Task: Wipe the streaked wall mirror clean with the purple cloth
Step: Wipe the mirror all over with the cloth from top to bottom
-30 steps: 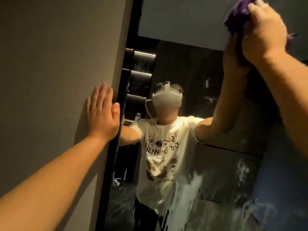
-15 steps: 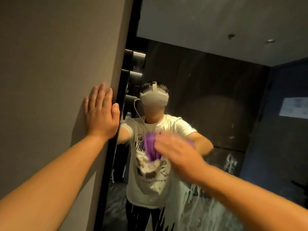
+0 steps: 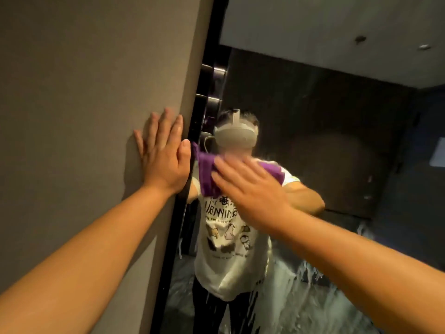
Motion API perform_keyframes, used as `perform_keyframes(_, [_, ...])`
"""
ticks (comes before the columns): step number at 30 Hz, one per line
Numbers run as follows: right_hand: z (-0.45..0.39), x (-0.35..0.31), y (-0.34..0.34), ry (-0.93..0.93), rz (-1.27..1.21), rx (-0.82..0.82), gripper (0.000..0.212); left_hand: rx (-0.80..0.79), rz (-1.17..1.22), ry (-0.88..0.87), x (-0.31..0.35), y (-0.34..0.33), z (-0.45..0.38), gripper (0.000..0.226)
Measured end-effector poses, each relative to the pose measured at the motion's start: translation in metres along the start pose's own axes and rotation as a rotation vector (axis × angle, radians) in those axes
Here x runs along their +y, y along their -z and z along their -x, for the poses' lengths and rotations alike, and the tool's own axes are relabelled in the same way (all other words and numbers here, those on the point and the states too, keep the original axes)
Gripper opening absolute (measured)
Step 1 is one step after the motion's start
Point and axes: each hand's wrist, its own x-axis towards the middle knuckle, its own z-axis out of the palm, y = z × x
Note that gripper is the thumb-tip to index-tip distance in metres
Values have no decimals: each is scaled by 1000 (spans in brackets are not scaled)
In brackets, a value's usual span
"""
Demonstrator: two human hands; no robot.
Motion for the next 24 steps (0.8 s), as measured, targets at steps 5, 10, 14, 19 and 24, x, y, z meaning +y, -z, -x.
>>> perform_keyframes(5, [123, -76, -31, 269, -175, -269, 40, -96, -74, -69, -8, 9, 3, 63])
perform_keyframes(10, [46, 0, 11, -163, -315, 164, 44, -121, -254, -90, -41, 12, 20, 61])
perform_keyframes(14, [-31, 37, 20, -333, -59, 108, 53, -120, -316, -72, -45, 7, 26, 66])
perform_keyframes(19, [3, -61, -28, -40, -88, -37, 60, -112, -347, -106, -51, 5, 28, 67])
perform_keyframes(24, [106, -180, -86, 406, -99, -290, 46, -104, -349, -132, -53, 7, 29, 66])
